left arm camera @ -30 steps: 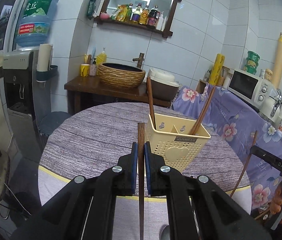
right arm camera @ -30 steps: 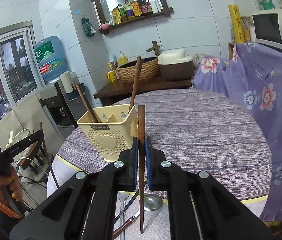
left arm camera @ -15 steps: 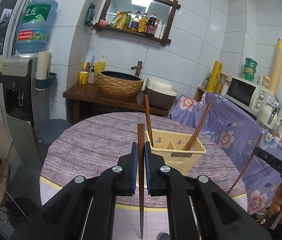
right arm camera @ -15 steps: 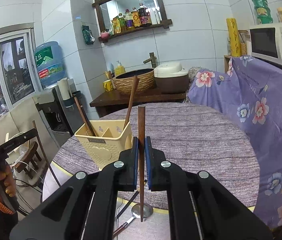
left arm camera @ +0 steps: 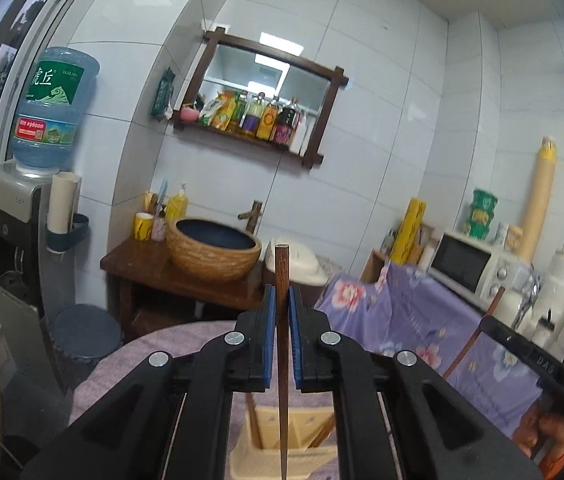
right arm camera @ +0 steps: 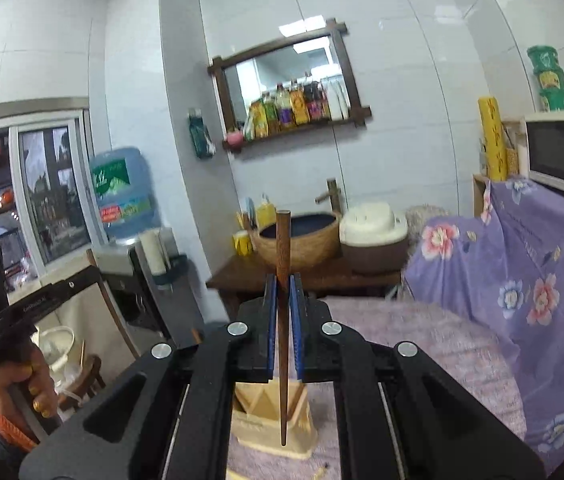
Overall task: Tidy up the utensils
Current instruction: 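Lower the chopsticks into the caddy and open both grippers, then close the left gripper on a metal spoon while the right gripper grasps a clear plastic spoon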
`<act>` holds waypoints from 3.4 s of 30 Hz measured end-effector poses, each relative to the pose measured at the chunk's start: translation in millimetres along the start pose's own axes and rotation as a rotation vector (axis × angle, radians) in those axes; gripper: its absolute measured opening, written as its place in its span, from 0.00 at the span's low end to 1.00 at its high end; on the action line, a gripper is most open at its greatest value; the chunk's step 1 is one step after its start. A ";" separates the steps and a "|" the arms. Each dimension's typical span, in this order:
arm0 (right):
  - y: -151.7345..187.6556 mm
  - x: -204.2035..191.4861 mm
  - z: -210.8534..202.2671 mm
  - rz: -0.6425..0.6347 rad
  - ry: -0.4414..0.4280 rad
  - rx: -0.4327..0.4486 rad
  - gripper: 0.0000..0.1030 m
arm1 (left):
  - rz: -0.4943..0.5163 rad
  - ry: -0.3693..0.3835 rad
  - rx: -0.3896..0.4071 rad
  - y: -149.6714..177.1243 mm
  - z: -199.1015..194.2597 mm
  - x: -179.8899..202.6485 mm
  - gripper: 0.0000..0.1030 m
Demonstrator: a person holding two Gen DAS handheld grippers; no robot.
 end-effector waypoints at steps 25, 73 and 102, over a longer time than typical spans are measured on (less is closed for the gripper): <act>115.8 34.7 86.9 0.105 0.079 -0.169 0.07 | -0.023 -0.085 -0.175 122.0 80.5 -17.0 0.08; 290.5 19.5 -9.1 -0.011 0.223 -0.491 0.67 | 0.314 -0.153 -0.646 325.8 -25.8 19.8 0.52; 313.2 -18.0 75.1 -0.143 0.038 -0.689 0.63 | 0.136 -0.167 -0.366 230.7 -34.9 -4.4 0.36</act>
Point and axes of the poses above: each gripper's, at about its wrist camera, not at the fingertips, and z roughly the way its jaws point, x to its right, y to its underside, the point moved 1 cm from there along z, roughly the way its jaws point, and after that the axes turned 10 degrees about -y, right-handed, at the moved point
